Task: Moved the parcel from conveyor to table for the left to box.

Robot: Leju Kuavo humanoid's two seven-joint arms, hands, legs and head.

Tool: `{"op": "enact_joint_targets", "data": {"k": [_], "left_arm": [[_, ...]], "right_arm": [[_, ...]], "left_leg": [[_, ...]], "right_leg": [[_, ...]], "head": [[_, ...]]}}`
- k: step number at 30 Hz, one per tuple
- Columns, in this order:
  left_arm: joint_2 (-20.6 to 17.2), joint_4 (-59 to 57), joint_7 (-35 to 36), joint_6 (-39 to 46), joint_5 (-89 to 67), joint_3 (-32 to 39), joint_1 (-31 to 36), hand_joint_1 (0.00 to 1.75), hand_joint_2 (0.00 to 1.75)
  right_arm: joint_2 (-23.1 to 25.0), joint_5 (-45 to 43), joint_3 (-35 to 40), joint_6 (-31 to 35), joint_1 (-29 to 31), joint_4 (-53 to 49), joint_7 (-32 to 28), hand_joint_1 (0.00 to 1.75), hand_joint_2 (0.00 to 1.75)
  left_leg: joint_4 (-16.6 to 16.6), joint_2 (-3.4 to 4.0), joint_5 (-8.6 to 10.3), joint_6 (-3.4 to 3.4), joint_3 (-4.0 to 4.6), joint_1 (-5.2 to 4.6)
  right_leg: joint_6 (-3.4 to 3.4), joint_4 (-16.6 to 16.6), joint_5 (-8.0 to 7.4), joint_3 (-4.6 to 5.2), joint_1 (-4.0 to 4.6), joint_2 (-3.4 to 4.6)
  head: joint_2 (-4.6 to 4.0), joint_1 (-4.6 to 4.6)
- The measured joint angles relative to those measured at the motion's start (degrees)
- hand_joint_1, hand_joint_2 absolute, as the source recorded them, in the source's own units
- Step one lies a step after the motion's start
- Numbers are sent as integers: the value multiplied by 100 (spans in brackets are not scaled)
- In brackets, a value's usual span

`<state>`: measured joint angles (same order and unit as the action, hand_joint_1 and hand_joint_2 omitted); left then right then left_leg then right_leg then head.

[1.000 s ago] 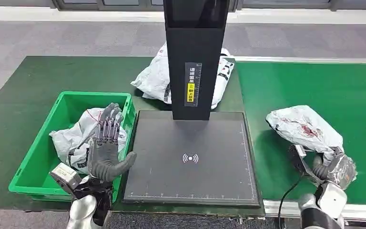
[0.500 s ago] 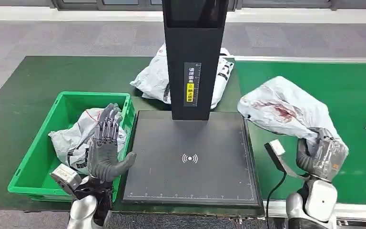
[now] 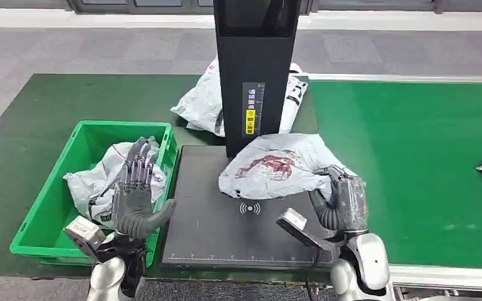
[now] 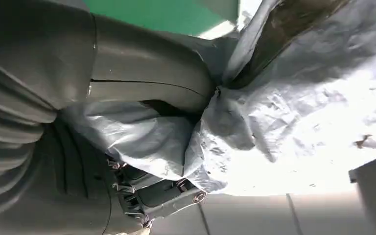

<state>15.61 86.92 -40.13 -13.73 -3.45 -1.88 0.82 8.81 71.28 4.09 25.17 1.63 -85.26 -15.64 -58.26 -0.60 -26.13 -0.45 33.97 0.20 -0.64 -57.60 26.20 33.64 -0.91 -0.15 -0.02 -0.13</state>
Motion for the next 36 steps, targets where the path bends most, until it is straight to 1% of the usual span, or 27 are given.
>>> {"op": "enact_joint_targets", "data": {"k": [5, 9, 10, 11, 12, 14, 15, 22, 23, 26, 29, 34, 36], "left_arm": [[0, 15, 0, -50, 0, 4, 2, 0, 175], [0, 0, 0, -52, 0, 4, 4, 0, 175], [0, 2, 0, -52, 0, 4, 3, 0, 175], [0, 2, 0, -52, 0, 4, 2, 0, 175], [0, 2, 0, -52, 0, 7, 1, 0, 175], [-2, 4, 0, -41, 0, 4, -3, 0, 175], [-2, 15, 0, -35, 0, 4, -10, 0, 175], [-9, 63, -2, 6, 0, 4, -118, 0, 175], [-9, 72, -2, 7, 2, 4, -143, 0, 175], [-9, 101, -2, -4, 9, 4, -218, 0, 175], [-9, 96, -2, -17, -26, 4, -219, 0, 175], [-9, 83, -2, -17, -42, 4, -218, 0, 175], [-9, 72, -2, -17, -55, 4, -217, 0, 175]], "right_arm": [[0, -604, 226, -867, 30, 81, -418, 175, 175], [0, -742, 381, -1083, 60, 293, -523, 175, 175], [0, -750, 385, -1085, 66, 335, -527, 157, 175], [0, -759, 385, -1087, 74, 380, -525, 122, 175], [-2, -761, 385, -1076, 89, 422, -510, 38, 175], [-2, -759, 385, -1024, 125, 514, -448, 38, 175], [-7, -724, 385, -943, 153, 562, -376, 0, 175], [-11, -517, 385, -607, 235, 723, -145, 0, 175], [-11, -497, 385, -539, 246, 732, -99, 0, 0], [-13, -593, 385, -453, 244, 748, -75, 0, 0], [-20, -935, 374, -488, 221, 743, -140, 0, 0], [-31, -1424, 346, -545, 92, 592, -412, 0, 0], [-31, -1872, 315, -441, 14, 455, -779, 0, 0]], "left_leg": [[0, 1, -1, -1, 0, 1], [0, 0, 0, -1, 1, 2], [0, 0, 0, -1, 1, 2], [0, 0, 0, -1, 1, 2], [0, 0, 0, -1, 1, 2], [0, 0, 0, -1, 1, 1], [0, 0, 0, -1, 1, 1], [0, 0, -1, -2, 1, 1], [0, 1, -2, -3, 0, 1], [0, 2, -2, -3, 0, 1], [0, 2, -2, -3, -1, 1], [-1, 4, -2, -4, -1, 1], [-1, 3, -2, -3, 0, 1]], "right_leg": [[1, 0, 0, 2, 2, 0], [1, 0, 1, 2, 3, -1], [1, 0, 1, 1, 3, -1], [1, 0, 1, 1, 3, -1], [1, 0, 1, 1, 3, 0], [1, 0, 0, 1, 2, 0], [1, 0, 0, 1, 2, 0], [1, 0, 1, 2, 2, 0], [2, 0, 1, 3, 2, 0], [4, 0, 3, 7, 2, 1], [4, 0, 3, 7, 2, 1], [4, 0, 3, 8, 2, 3], [4, 0, 3, 8, 2, 2]], "head": [[2, 0], [2, 0], [2, 0], [2, 2], [2, 0], [2, 0], [2, 0], [2, 0], [2, 0], [0, 0], [0, 0], [0, 0], [0, 2]]}}
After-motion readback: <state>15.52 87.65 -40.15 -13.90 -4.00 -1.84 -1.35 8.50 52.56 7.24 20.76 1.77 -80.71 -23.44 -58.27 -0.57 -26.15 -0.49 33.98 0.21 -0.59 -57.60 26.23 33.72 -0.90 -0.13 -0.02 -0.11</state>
